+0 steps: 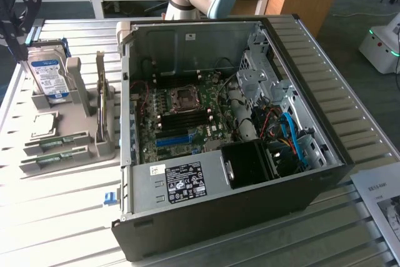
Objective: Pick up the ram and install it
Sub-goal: 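Pick up the ram and move it above insertion slot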
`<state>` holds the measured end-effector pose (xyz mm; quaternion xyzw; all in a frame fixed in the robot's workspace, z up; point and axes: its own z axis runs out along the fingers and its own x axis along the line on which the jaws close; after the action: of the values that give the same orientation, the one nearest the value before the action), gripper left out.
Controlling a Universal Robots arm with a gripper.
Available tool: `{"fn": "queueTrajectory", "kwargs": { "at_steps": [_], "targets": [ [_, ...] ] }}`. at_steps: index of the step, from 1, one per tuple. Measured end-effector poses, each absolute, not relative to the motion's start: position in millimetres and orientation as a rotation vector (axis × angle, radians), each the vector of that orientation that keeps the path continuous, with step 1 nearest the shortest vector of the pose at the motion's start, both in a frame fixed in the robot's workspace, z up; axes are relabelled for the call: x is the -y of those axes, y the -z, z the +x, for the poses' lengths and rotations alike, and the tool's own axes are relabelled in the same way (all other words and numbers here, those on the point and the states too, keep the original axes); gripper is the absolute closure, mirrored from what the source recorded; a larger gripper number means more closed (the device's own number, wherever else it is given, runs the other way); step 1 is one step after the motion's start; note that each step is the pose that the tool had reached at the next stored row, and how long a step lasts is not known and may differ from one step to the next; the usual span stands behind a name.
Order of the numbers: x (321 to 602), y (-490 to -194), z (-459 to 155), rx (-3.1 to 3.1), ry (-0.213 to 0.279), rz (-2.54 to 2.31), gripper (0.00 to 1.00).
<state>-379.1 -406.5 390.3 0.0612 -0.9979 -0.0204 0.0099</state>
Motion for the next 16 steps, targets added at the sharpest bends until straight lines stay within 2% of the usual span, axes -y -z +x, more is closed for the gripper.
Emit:
{"fn": "queueTrajectory", "kwargs": {
  "at_steps": [16],
  "targets": [
    [406.5,-390.0,-379.2,3.054,0.059,0.616,0.90]
  ]
}}
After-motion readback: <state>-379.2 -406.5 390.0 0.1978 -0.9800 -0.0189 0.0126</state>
